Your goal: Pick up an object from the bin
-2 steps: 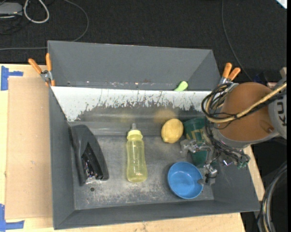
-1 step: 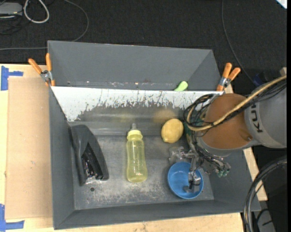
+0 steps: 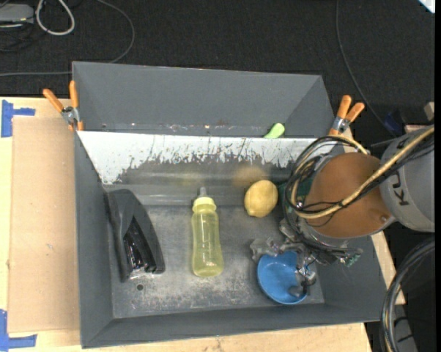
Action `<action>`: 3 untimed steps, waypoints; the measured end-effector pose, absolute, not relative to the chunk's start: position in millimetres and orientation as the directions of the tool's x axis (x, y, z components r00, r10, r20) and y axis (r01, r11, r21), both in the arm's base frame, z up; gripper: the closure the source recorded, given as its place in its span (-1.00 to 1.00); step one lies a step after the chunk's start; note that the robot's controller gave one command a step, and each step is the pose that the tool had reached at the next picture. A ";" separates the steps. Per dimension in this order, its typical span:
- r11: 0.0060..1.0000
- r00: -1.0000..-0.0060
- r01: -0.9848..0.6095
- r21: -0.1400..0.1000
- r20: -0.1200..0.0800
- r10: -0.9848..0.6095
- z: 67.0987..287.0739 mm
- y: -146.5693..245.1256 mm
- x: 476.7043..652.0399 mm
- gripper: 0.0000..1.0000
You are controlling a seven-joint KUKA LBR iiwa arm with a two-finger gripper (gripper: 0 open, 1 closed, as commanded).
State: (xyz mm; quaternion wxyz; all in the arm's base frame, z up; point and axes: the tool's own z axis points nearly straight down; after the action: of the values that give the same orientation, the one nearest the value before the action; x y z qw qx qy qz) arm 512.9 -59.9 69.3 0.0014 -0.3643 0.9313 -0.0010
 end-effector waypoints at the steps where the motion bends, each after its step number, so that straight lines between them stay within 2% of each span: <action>1: 0.955 -0.955 -0.295 0.011 0.014 -0.295 67.4 -61.9 529.5 1.00; 2: 0.955 -0.955 -0.296 0.011 0.014 -0.296 67.7 -61.8 529.5 1.00; 3: 0.955 -0.955 -0.297 0.012 0.016 -0.297 91.0 -61.1 528.8 1.00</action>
Offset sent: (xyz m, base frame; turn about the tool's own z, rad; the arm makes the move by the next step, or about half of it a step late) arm 0.0000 0.0000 0.0000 0.0000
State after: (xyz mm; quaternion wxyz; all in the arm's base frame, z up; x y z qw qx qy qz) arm 528.8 -61.1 91.0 -0.0087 -0.1502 0.9886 0.0048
